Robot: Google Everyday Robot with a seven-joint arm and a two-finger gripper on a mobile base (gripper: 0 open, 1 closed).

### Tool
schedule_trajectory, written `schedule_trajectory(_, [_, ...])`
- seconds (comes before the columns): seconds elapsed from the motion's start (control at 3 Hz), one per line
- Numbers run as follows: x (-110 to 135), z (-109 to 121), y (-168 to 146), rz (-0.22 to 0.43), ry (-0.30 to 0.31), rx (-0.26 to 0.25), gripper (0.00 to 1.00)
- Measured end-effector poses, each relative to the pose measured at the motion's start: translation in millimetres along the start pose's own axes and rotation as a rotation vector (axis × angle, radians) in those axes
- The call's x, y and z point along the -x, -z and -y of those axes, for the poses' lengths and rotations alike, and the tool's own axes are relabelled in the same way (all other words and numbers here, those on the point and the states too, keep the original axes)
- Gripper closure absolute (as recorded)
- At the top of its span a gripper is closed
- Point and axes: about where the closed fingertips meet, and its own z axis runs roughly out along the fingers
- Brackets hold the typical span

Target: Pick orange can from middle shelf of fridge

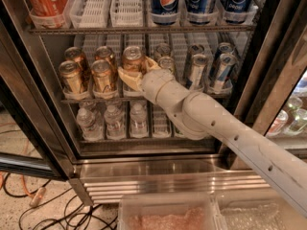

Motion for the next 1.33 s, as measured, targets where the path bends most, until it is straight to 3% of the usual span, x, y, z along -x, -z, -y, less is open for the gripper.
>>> schedule_trajectory(0.33, [10,-7,22,-0.001,0.006,-0.008,1.0])
schedule_trajectory(0.67, [5,-14,51,-0.049,-0.004,-0.013,1.0])
schedule_trajectory(1.0, [-20,-17,90,-0.145,-0.047,-0.037,1.0])
schedule_trajectory(1.33, [-58,-13,135,-0.257,-0.106,-0.101,1.0])
